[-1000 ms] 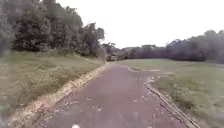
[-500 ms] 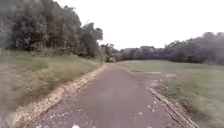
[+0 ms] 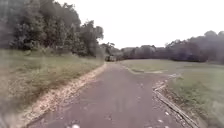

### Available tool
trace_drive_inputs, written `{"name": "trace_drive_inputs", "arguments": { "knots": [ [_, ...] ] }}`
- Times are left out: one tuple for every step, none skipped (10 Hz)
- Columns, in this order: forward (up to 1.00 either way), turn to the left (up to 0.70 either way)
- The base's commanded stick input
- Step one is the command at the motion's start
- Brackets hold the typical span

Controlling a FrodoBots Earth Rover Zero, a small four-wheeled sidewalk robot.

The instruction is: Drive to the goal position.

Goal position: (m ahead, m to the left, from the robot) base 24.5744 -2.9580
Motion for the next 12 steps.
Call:
{"name": "trace_drive_inputs", "arguments": {
  "knots": [
    [0.7, 0.0],
    [0.7, 0.0],
    [0.7, 0.0],
    [0.7, 0.0],
    [0.7, 0.0],
    [0.7, 0.0],
    [0.7, 0.0],
    [0.7, 0.0],
    [0.7, 0.0],
    [0.7, 0.0],
    [0.7, 0.0],
    [0.7, 0.0]
  ]
}}
